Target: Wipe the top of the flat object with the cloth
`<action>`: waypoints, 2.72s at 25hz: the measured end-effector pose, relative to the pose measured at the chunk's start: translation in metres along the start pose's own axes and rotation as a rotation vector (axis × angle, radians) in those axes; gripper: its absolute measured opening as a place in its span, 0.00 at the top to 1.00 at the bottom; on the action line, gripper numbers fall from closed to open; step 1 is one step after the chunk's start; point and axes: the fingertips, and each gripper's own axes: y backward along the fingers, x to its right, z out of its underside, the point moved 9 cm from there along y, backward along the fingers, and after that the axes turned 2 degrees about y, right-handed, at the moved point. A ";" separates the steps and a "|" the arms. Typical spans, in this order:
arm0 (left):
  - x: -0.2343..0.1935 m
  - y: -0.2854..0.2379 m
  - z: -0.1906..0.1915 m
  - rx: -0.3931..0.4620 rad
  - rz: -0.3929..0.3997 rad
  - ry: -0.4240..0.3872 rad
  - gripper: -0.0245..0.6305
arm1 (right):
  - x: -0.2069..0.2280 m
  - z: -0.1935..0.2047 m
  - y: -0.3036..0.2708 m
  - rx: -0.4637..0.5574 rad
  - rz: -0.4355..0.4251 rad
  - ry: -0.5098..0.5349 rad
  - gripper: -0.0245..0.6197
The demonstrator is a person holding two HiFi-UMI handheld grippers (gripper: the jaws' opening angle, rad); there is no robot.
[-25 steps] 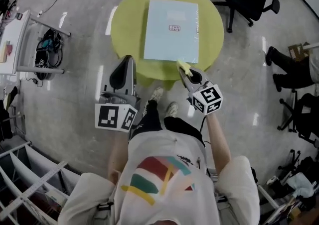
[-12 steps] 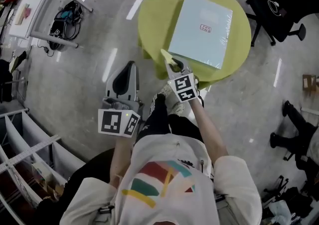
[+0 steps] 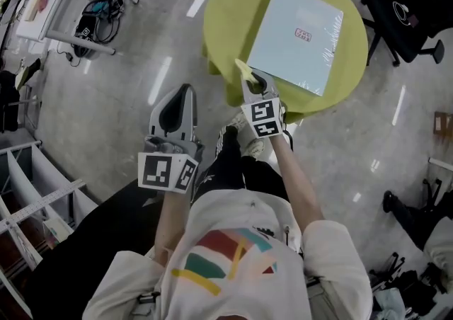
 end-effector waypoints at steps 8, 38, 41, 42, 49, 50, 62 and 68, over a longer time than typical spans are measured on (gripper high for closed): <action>0.026 -0.015 0.000 -0.002 0.100 -0.005 0.94 | 0.019 0.013 0.039 -0.009 0.070 -0.041 0.92; 0.081 -0.059 -0.009 0.050 0.298 0.003 0.94 | 0.086 0.072 0.178 -0.036 0.489 -0.268 0.92; 0.086 -0.060 -0.028 0.097 0.296 -0.018 0.94 | 0.084 0.033 0.187 0.011 0.517 -0.214 0.92; 0.090 -0.060 -0.035 0.114 0.299 -0.033 0.94 | 0.085 0.016 0.191 0.027 0.527 -0.183 0.92; 0.119 -0.047 -0.084 0.250 0.324 -0.119 0.94 | 0.077 -0.119 0.238 0.272 0.591 -0.004 0.92; 0.123 -0.046 -0.087 0.264 0.332 -0.114 0.94 | 0.072 -0.132 0.247 0.313 0.593 0.006 0.92; 0.149 -0.035 -0.085 0.302 0.392 -0.117 0.94 | 0.032 -0.150 0.273 0.429 0.638 0.051 0.92; 0.149 -0.034 -0.085 0.306 0.391 -0.127 0.94 | 0.033 -0.150 0.277 0.422 0.645 0.076 0.92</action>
